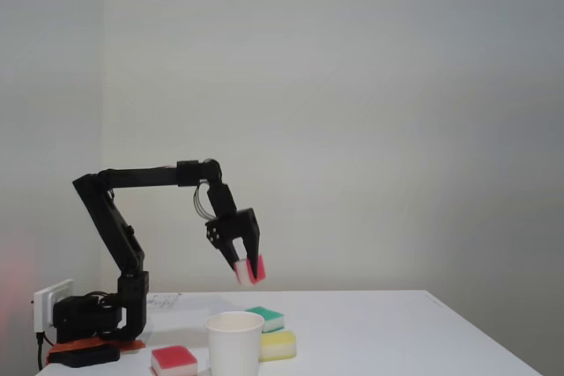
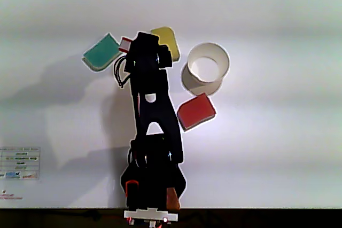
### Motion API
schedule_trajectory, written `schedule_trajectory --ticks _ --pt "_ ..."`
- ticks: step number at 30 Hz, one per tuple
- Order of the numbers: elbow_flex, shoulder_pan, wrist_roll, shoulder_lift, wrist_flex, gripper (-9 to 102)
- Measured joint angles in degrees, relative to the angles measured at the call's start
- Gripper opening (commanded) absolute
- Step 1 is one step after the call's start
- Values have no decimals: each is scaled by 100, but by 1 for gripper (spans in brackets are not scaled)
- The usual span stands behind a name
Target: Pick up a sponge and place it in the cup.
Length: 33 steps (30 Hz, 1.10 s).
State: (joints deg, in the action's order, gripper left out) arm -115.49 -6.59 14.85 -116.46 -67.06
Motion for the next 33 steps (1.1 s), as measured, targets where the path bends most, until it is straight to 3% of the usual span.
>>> schedule_trajectory --ticks 11,23,33 --pt "1415 756 -352 0 -879 0" --pt "1345 2294 -1011 0 -738 0" --pt "633 3190 -1758 -193 -149 0"
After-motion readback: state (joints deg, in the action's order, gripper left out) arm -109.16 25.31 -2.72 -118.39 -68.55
